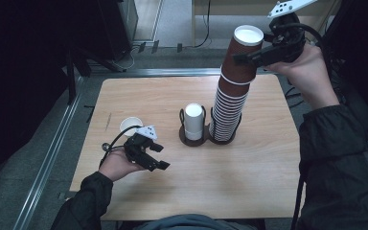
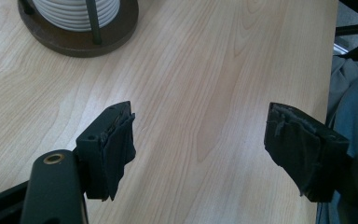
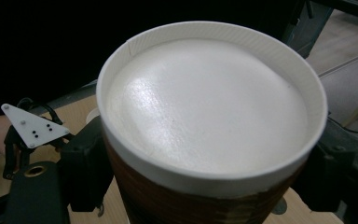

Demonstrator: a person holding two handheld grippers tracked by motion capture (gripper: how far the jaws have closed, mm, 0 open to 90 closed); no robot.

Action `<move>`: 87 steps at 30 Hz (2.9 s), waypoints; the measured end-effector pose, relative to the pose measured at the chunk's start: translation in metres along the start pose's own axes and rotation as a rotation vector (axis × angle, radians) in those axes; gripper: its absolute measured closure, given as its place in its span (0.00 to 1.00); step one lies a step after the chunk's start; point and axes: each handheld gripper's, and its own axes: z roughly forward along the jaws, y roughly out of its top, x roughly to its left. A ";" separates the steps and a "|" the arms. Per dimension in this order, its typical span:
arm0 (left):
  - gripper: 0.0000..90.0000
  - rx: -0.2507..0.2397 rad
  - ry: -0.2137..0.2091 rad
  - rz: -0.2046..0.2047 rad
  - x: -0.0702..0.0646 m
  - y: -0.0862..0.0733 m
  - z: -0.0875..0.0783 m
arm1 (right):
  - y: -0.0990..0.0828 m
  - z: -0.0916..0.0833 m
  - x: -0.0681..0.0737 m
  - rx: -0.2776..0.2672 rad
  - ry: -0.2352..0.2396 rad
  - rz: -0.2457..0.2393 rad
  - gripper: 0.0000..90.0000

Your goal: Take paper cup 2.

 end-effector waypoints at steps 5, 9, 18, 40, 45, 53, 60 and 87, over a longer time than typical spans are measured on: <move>0.27 -0.004 -0.005 -0.012 0.001 0.000 -0.001 | 0.013 -0.012 0.006 -0.037 -0.015 -0.024 0.22; 0.26 -0.010 -0.010 -0.021 0.002 0.000 -0.002 | 0.023 -0.023 0.011 -0.063 -0.021 -0.040 0.22; 0.21 -0.033 -0.026 -0.050 0.003 0.002 -0.003 | 0.035 -0.045 0.026 -0.117 0.016 -0.066 0.22; 0.27 -0.102 -0.047 -0.044 -0.003 0.007 -0.007 | -0.027 -0.035 0.083 -0.057 0.176 -0.095 0.22; 0.34 -0.090 -0.054 -0.046 -0.003 0.007 -0.004 | -0.043 -0.025 0.091 -0.031 0.191 -0.100 0.22; 0.42 -0.092 -0.047 -0.034 -0.005 0.006 -0.002 | -0.070 -0.009 0.103 -0.006 0.212 -0.096 0.22; 0.38 -0.077 -0.028 -0.019 -0.006 0.006 0.001 | -0.096 0.011 0.106 0.023 0.229 -0.081 0.22; 0.28 -0.091 -0.049 -0.022 -0.006 0.007 0.005 | -0.170 0.084 0.108 0.091 0.272 -0.039 0.22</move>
